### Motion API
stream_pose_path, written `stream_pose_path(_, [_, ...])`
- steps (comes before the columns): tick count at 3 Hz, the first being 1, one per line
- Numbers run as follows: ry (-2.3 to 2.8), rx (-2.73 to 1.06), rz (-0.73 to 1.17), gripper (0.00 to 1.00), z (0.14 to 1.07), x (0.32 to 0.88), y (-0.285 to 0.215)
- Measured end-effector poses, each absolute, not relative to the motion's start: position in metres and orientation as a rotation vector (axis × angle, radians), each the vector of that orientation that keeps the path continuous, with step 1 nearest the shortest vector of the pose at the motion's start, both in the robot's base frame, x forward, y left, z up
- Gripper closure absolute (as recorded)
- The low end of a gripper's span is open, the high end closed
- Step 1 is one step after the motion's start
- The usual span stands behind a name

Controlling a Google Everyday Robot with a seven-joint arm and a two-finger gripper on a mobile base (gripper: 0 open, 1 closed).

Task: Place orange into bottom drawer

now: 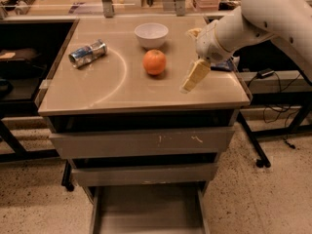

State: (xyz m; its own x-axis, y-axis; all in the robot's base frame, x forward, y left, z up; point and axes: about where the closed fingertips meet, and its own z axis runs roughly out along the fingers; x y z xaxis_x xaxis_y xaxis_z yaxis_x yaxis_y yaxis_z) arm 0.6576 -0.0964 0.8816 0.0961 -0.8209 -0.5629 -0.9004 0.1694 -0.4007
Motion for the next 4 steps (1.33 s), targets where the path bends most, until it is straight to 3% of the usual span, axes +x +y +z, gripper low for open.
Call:
stream_pose_path(2, [1.681,-1.573,0.185,0.0,0.878,0.682,-0.083])
stream_pose_path(4, [1.646,-1.49,0.398,0.0,0.878,0.72,-0.063])
